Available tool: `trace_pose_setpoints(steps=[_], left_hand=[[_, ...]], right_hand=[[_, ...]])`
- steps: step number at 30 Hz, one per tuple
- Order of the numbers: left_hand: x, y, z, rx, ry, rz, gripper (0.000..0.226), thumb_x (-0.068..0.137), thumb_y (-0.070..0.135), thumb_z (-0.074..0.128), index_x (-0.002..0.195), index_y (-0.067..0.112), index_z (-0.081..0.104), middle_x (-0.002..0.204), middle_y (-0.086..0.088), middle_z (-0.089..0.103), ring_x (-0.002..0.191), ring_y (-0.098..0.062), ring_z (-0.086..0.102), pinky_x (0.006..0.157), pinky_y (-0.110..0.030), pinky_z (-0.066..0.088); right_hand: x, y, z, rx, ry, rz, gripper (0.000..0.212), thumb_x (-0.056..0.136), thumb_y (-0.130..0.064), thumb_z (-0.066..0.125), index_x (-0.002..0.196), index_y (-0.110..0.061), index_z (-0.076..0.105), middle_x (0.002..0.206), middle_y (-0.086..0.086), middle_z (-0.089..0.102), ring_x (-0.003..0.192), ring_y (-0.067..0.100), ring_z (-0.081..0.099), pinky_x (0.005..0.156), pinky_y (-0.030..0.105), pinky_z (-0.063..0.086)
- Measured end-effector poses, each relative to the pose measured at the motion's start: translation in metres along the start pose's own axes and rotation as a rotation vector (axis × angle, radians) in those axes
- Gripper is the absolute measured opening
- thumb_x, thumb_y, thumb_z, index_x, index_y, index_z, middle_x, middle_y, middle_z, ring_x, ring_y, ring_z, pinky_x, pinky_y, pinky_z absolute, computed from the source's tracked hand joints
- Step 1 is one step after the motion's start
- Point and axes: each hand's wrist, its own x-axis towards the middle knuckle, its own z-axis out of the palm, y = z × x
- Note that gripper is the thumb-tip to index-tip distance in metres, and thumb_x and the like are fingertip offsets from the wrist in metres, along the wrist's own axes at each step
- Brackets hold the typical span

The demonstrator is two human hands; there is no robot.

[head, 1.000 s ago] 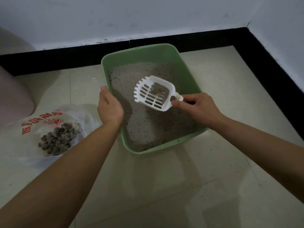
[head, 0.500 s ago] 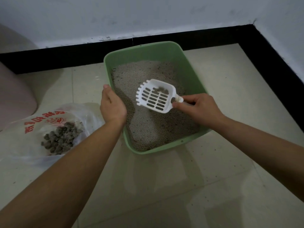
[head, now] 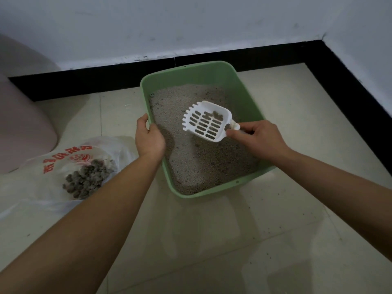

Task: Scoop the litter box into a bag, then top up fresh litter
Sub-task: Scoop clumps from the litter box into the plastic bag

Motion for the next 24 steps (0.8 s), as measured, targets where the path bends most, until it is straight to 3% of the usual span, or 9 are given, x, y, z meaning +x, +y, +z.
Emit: trace_pose_setpoints(steps=[2, 5, 8, 11, 13, 15, 19, 22, 24], left_hand=[[0.008, 0.004, -0.010, -0.012, -0.097, -0.054, 0.048, 0.095, 0.018, 0.040, 0.143, 0.027, 0.040, 0.116, 0.000, 0.059, 0.096, -0.019, 0.059, 0.084, -0.033, 0.051], [0.016, 0.011, -0.038, 0.124, -0.216, -0.063, 0.048, 0.094, 0.012, 0.039, 0.140, 0.022, 0.046, 0.104, -0.009, 0.062, 0.069, -0.019, 0.053, 0.061, -0.028, 0.042], [0.015, 0.014, -0.086, 0.504, -0.204, 0.246, 0.040, 0.094, 0.013, 0.041, 0.132, 0.020, 0.052, 0.107, -0.009, 0.060, 0.075, -0.021, 0.057, 0.066, -0.030, 0.045], [0.013, 0.005, -0.144, 0.817, -0.271, 0.461, 0.033, 0.096, 0.017, 0.040, 0.124, 0.019, 0.057, 0.116, -0.007, 0.058, 0.096, -0.025, 0.056, 0.081, -0.035, 0.045], [0.010, -0.008, -0.182, 0.987, -0.288, 0.588, 0.032, 0.097, 0.029, 0.038, 0.118, 0.019, 0.061, 0.116, -0.006, 0.060, 0.102, -0.026, 0.055, 0.083, -0.037, 0.045], [0.004, -0.026, -0.217, 1.178, -0.292, 0.667, 0.049, 0.094, 0.053, 0.028, 0.108, 0.022, 0.064, 0.109, -0.004, 0.064, 0.097, -0.025, 0.055, 0.080, -0.037, 0.042], [-0.011, -0.064, -0.265, 1.417, -0.324, 0.636, 0.071, 0.081, 0.076, 0.026, 0.110, 0.025, 0.065, 0.108, -0.001, 0.067, 0.100, -0.025, 0.058, 0.082, -0.040, 0.041], [-0.017, -0.074, -0.277, 1.539, -0.375, 0.672, 0.051, 0.080, 0.057, 0.025, 0.089, 0.025, 0.063, 0.093, 0.002, 0.068, 0.088, -0.022, 0.058, 0.080, -0.037, 0.040], [-0.019, -0.076, -0.278, 1.512, -0.360, 0.712, 0.038, 0.078, 0.048, 0.030, 0.075, 0.025, 0.060, 0.079, 0.002, 0.067, 0.075, -0.023, 0.058, 0.075, -0.036, 0.041]], right_hand=[[-0.002, -0.007, -0.003, -0.024, 0.001, 0.004, 0.028, 0.083, -0.060, 0.066, 0.103, -0.043, 0.075, 0.050, -0.016, 0.057, 0.042, 0.000, 0.043, 0.054, 0.024, 0.039], [-0.006, -0.020, -0.005, -0.039, 0.000, 0.011, 0.031, 0.083, -0.061, 0.064, 0.105, -0.041, 0.076, 0.059, -0.009, 0.064, 0.040, 0.000, 0.043, 0.052, 0.024, 0.039], [-0.011, -0.042, -0.003, -0.043, -0.022, 0.014, 0.036, 0.084, -0.064, 0.062, 0.107, -0.039, 0.074, 0.070, -0.006, 0.071, 0.042, 0.001, 0.043, 0.052, 0.025, 0.041], [-0.016, -0.078, 0.007, -0.050, -0.055, -0.017, 0.040, 0.087, -0.064, 0.059, 0.110, -0.035, 0.073, 0.056, -0.017, 0.063, 0.041, 0.004, 0.041, 0.050, 0.022, 0.040], [-0.015, -0.110, 0.019, -0.083, -0.083, -0.067, 0.043, 0.088, -0.064, 0.056, 0.112, -0.033, 0.073, 0.062, -0.016, 0.063, 0.043, 0.005, 0.046, 0.050, 0.022, 0.041], [-0.014, -0.145, 0.037, -0.148, -0.105, -0.140, 0.045, 0.091, -0.063, 0.053, 0.114, -0.029, 0.073, 0.071, -0.011, 0.066, 0.048, 0.011, 0.049, 0.051, 0.023, 0.041], [-0.018, -0.207, 0.087, -0.454, -0.112, -0.360, 0.047, 0.097, -0.060, 0.041, 0.112, -0.026, 0.070, 0.081, -0.001, 0.065, 0.073, 0.019, 0.061, 0.064, 0.030, 0.043], [-0.030, -0.225, 0.131, -0.848, -0.039, -0.600, 0.034, 0.099, -0.044, 0.043, 0.117, -0.022, 0.062, 0.110, 0.008, 0.063, 0.102, 0.030, 0.058, 0.087, 0.041, 0.041], [-0.043, -0.225, 0.154, -1.101, -0.078, -0.840, 0.031, 0.095, -0.027, 0.049, 0.123, -0.017, 0.057, 0.114, 0.011, 0.059, 0.103, 0.031, 0.054, 0.087, 0.043, 0.039]])
